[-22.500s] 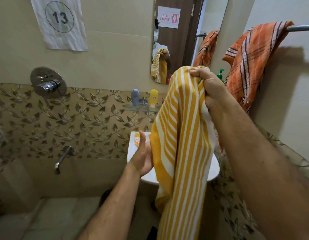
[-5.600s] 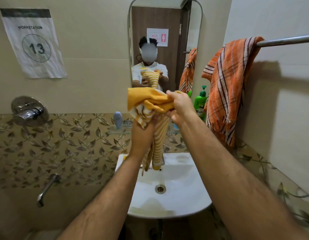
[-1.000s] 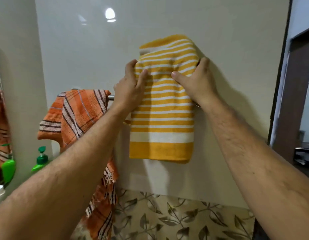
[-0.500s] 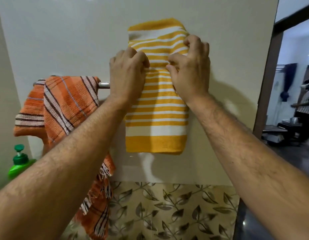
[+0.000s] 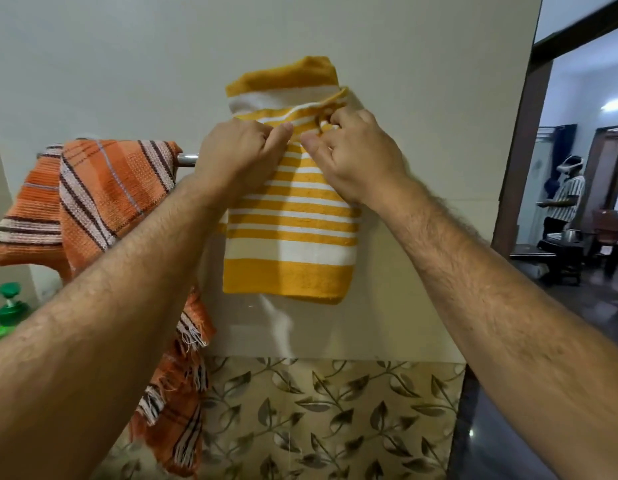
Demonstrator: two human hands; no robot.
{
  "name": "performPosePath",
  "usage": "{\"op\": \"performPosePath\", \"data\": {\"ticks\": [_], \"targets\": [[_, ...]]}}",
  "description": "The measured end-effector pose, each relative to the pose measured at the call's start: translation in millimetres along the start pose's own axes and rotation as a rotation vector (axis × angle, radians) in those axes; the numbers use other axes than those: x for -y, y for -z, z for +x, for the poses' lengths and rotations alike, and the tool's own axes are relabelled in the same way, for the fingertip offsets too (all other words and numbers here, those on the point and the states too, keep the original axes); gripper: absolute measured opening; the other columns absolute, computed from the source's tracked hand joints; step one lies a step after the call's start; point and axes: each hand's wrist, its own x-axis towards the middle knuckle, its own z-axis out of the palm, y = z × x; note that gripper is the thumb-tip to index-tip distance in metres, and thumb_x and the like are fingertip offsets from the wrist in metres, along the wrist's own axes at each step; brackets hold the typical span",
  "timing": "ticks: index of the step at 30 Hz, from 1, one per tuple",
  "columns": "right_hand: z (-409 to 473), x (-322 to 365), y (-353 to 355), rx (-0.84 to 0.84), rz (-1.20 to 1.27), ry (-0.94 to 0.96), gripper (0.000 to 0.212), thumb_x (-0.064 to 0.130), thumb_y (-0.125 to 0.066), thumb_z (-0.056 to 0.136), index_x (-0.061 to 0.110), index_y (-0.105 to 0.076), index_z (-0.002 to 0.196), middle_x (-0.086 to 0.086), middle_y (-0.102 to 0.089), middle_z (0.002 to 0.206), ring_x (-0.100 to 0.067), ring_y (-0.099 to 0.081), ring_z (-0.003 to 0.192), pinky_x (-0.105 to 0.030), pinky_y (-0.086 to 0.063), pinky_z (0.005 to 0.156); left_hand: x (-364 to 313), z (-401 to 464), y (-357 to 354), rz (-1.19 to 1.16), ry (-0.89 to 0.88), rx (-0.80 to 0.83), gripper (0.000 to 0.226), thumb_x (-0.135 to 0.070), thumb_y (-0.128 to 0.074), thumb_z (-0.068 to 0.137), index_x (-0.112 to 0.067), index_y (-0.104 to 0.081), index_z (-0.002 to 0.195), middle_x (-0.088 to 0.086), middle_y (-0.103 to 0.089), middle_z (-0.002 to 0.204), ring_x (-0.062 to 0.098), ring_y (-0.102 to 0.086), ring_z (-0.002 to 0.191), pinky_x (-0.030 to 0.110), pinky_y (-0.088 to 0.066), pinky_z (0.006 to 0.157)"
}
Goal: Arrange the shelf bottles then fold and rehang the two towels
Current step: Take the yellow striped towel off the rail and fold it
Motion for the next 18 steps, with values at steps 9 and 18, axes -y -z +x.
{"op": "performPosePath", "data": {"ticks": [9,18], "targets": [[3.5,5.0,15.0,0.234,-0.076,-0.076,0.066,0.060,-0.018,0.101,0.016,-0.067,0.100,-0.008,-0.068,0.112,-0.030,-0.058,0.105,-0.039,-0.041,0.085,0.1,16.8,3.9,0.026,0.071,0.281,0.067,-0.053,-0.017,0.086,-0.016,-0.066,0.111,0.018,-0.063,0.123,0.037,-0.055,0.110,0.037,-0.037,0.082],[27.9,7.4,33.1,0.700,0.338,-0.454,0.068,0.081,-0.035,0.086,0.026,-0.066,0.109,-0.001,-0.066,0.107,-0.021,-0.065,0.090,-0.032,-0.050,0.067,-6.1,19.6,11.8,-0.066,0.244,0.399,0.051,-0.043,-0.030,0.099,-0.010,-0.064,0.115,0.017,-0.060,0.130,0.033,-0.053,0.115,0.040,-0.039,0.094]]}}
